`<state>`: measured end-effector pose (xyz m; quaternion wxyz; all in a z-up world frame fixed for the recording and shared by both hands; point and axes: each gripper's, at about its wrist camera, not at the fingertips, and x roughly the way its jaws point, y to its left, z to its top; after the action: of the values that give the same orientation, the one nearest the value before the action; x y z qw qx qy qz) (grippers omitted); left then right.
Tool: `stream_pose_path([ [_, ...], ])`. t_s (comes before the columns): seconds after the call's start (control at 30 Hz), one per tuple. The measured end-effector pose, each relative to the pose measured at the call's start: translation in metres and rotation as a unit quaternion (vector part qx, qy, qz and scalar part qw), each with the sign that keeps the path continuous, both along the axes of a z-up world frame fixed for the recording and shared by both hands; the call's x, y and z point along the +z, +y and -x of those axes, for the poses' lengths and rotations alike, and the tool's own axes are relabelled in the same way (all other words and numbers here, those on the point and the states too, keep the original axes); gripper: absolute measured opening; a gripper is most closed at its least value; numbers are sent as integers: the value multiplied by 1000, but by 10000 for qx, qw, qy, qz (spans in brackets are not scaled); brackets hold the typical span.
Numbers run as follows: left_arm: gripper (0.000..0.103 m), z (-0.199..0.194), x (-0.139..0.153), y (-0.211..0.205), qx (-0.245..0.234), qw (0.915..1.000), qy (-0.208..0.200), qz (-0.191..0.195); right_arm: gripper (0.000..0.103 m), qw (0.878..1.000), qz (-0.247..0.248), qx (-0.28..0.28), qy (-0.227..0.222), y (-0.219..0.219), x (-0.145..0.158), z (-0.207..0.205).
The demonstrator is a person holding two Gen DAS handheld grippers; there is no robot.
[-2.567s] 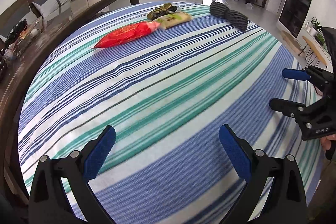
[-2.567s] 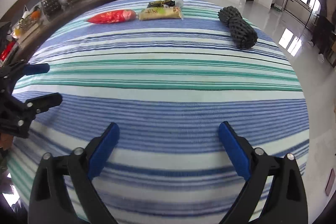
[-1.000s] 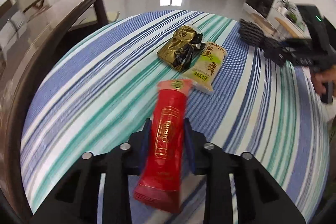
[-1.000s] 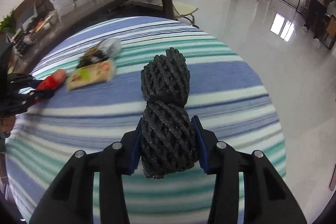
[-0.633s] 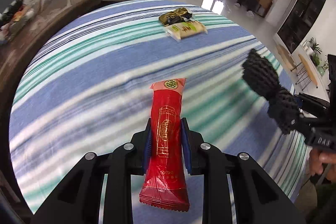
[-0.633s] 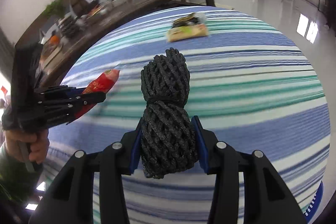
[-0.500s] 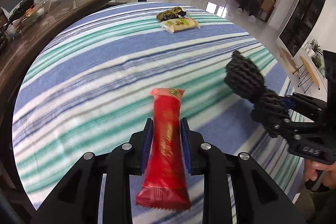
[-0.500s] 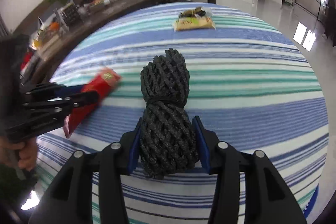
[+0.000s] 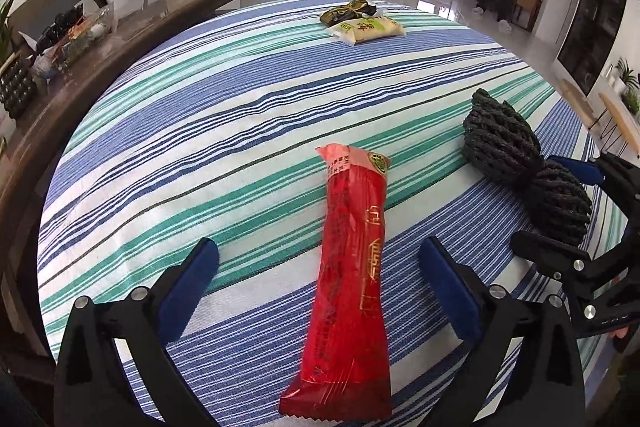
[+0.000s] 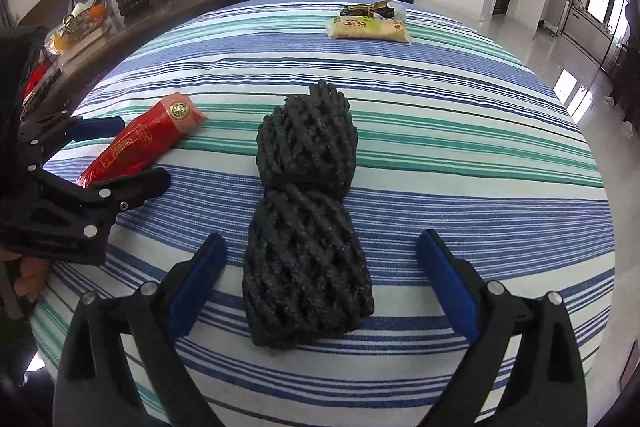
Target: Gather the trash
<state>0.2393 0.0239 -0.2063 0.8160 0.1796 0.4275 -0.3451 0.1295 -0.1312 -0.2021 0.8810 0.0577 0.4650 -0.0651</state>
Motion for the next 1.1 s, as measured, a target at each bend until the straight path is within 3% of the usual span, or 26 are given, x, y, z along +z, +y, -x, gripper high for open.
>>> stream_pose_path([
  [1.1,99,2,1,3,18,10000,17,25,98,10000,-13,17,14,0,-1,-2],
])
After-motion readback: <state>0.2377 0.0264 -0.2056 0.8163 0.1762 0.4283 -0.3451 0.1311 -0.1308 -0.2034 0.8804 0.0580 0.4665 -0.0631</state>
